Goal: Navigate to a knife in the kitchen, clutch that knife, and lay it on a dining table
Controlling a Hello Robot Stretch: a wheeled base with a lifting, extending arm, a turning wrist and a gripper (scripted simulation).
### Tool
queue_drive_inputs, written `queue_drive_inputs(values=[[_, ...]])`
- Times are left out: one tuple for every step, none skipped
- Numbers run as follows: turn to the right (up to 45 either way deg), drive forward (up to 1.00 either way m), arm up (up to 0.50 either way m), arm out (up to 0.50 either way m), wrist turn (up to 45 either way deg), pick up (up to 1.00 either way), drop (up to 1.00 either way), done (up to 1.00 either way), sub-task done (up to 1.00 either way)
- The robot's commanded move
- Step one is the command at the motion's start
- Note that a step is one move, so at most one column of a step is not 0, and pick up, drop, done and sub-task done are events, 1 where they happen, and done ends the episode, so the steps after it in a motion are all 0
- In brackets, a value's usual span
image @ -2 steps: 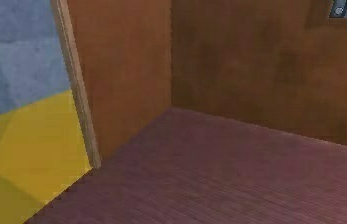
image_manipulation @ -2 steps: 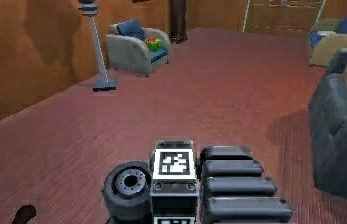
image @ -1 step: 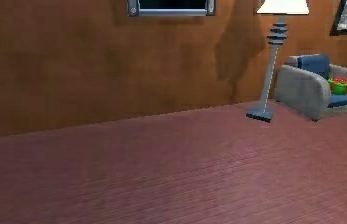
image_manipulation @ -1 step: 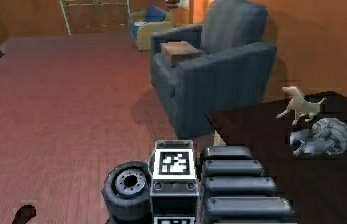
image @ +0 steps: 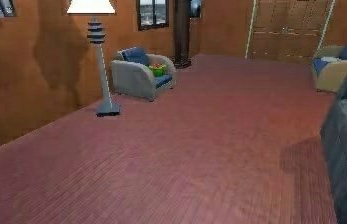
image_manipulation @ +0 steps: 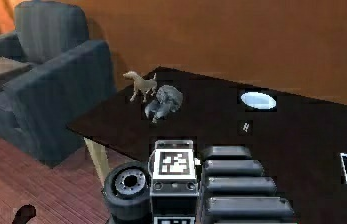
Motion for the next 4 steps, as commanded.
queue_drive_inputs(values=[[45.0,0.0,0.0,0.0,0.0,0.0,0.0,0.0,0.0],[3.0,0.0,0.0,0.0,0.0,0.0,0.0,0.0,0.0],[0.0,0.0,0.0,0.48,0.0,0.0,0.0,0.0,0.0],[0.0,0.0,0.0,0.0,39.0,0.0,0.0,0.0,0.0]])
